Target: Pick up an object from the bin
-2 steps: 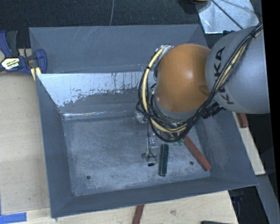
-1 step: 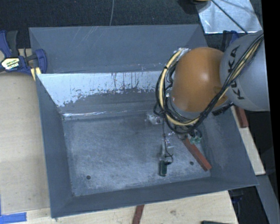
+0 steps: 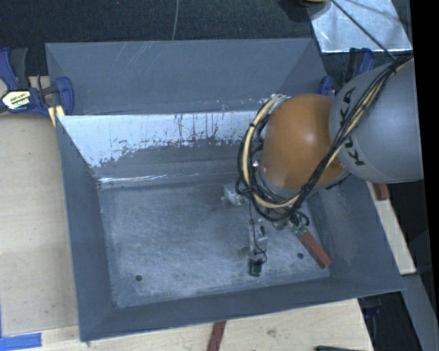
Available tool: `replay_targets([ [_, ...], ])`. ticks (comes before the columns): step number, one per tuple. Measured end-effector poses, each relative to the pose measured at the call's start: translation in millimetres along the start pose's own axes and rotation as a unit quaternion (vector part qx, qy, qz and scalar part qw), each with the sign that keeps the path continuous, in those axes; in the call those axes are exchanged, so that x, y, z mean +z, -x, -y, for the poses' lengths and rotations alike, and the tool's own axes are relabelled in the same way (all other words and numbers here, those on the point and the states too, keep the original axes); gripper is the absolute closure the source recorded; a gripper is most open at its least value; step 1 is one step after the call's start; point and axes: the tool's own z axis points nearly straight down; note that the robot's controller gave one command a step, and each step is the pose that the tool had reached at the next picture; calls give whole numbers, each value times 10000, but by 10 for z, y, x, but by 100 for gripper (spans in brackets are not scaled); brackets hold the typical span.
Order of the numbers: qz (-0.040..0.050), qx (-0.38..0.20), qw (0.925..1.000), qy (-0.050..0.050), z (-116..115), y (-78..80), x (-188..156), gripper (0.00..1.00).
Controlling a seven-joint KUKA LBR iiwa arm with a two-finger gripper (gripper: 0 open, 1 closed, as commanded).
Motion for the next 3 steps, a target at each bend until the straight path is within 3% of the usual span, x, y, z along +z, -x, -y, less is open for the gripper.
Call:
replay_targets([
  [1,-70,-4,10000,43,258,-258,136,0],
  [2,-50,-115,9999,2,622,-347,134,0],
  [3,-12,-3493,9370,28,898,-360,297,100],
])
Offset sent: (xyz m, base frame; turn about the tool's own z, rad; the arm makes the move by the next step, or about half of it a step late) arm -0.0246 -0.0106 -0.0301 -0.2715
